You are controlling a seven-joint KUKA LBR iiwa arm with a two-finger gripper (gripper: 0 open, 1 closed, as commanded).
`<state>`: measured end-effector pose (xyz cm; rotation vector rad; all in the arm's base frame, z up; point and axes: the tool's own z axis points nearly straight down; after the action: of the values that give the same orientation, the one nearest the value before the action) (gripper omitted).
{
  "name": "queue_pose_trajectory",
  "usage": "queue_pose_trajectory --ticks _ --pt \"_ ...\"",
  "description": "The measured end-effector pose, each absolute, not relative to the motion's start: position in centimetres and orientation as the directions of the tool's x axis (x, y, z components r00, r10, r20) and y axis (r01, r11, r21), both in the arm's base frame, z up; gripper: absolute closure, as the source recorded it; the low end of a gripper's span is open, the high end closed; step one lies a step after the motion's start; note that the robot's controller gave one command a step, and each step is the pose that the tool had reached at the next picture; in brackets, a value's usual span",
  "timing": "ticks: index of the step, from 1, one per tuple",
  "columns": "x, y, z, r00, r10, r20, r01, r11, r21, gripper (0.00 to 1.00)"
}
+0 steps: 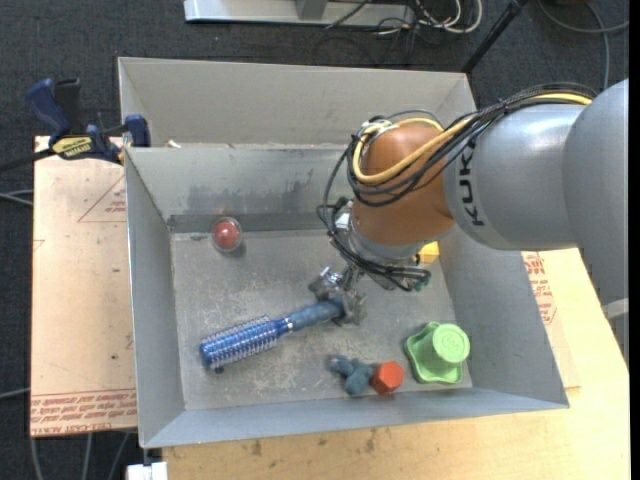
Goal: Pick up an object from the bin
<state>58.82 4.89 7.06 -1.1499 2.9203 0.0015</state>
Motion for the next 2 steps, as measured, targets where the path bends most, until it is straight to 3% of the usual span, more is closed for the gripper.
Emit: queue_pose_trajectory --ticks 1,2 --pt "64.4 4.7 12.4 -0.536 -0.844 -0.006 -0.844 0.536 -0.005 1.00" --pt "64.9 3.6 23.7 -0.543 -0.840 -0.009 -0.839 0.543 -0.010 1.00"
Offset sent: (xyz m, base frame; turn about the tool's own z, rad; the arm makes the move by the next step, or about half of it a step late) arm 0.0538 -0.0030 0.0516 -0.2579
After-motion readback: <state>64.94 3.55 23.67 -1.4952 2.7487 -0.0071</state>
